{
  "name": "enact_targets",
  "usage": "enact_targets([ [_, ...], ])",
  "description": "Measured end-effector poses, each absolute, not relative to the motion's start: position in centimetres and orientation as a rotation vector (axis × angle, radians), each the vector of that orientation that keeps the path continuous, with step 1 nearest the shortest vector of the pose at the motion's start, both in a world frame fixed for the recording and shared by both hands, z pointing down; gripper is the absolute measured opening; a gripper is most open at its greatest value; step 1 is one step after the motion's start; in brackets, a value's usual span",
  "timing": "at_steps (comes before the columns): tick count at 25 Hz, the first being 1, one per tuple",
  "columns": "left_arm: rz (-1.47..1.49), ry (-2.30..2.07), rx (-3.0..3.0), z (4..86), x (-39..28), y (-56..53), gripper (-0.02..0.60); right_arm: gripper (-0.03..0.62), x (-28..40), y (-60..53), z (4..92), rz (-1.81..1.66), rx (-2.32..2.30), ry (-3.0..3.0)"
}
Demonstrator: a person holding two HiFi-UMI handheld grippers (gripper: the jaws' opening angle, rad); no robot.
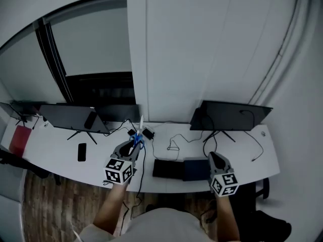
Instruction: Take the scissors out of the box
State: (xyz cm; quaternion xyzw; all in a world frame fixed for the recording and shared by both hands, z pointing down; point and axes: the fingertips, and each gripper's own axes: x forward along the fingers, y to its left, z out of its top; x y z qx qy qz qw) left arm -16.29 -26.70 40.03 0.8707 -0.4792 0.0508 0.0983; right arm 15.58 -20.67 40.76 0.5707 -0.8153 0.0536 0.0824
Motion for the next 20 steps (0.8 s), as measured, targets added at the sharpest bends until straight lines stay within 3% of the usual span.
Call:
enact_targets([
  [20,0.022,-1.695,2.465,37.5,-17.9,-25.8,0.109,0.034,21.2,-21.5,37.3,0.044,1.729,-2.488],
])
